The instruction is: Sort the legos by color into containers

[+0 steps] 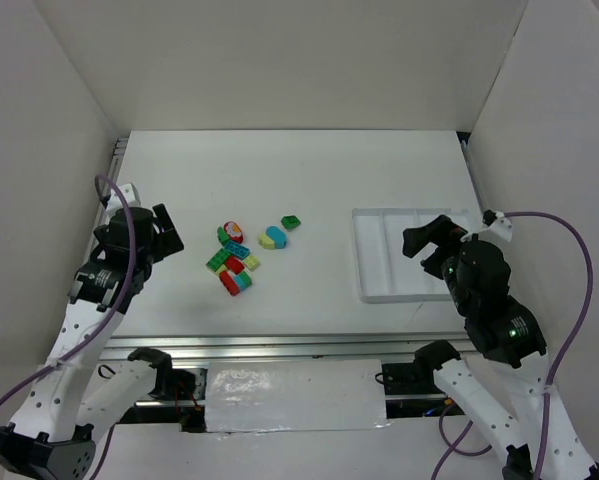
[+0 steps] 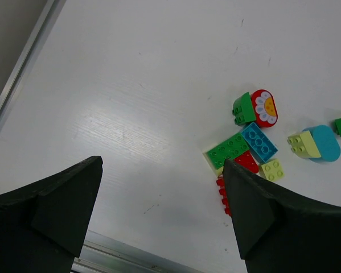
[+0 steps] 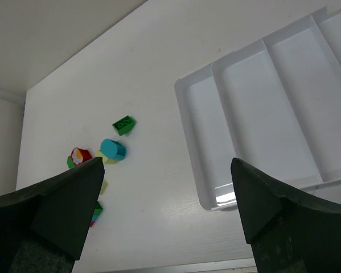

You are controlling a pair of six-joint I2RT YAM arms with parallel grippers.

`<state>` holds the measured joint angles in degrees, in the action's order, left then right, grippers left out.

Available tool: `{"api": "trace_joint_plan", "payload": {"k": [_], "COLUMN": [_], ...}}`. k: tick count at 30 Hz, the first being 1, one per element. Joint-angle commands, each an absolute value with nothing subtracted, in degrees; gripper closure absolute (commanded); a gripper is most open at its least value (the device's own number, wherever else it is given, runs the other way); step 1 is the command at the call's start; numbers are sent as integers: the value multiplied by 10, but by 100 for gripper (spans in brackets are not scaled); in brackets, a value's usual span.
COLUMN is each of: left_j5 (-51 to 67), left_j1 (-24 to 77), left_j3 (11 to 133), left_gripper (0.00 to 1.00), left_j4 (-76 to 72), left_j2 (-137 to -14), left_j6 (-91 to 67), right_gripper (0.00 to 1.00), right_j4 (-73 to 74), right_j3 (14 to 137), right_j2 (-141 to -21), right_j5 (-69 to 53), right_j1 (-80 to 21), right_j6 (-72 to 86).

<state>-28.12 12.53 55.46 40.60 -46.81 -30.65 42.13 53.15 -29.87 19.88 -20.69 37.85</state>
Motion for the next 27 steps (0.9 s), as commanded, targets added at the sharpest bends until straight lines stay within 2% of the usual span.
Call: {"api": "trace_joint_plan", "payload": {"k": [1, 7, 9, 12, 13, 15, 16, 18, 22, 27], "left_j5": [-298, -281, -271, -265, -259, -246, -249, -249, -249, -245], "left_j1": [127, 127, 127, 127, 127, 129, 130, 130, 137, 143], "left_j3": [558, 557, 559, 556, 555, 555, 555, 555, 553, 555], "left_gripper": [0, 1, 0, 0, 0, 1, 0, 1, 1, 1], "left_j4": [396, 387, 388, 388, 386, 385, 385, 387, 385, 388], "left_j2": [-461, -471, -478, -475, -474, -470, -468, -467, -468, -481], "left_j6": [-318, -303, -301, -300, -296, -294, -295, -295, -294, -292], "right_gripper": [1, 0, 0, 0, 0, 0, 0, 0, 0, 1], "right_j4": [439, 336, 284, 276, 272, 270, 286, 316, 392, 483], "right_j3": [551, 494, 482, 529, 545, 618, 710, 746, 935, 1098], "right_j2": [-316, -324, -379, -512, -585, -708, -793, -874, -1084, -1244], "right_j5": [235, 131, 114, 211, 276, 294, 294, 301, 318, 323], "right_j1": [-206, -206, -223, -321, -345, -381, -391, -394, -397, -412], "right_j6": [403, 457, 485, 549, 558, 571, 579, 599, 656, 685]}}
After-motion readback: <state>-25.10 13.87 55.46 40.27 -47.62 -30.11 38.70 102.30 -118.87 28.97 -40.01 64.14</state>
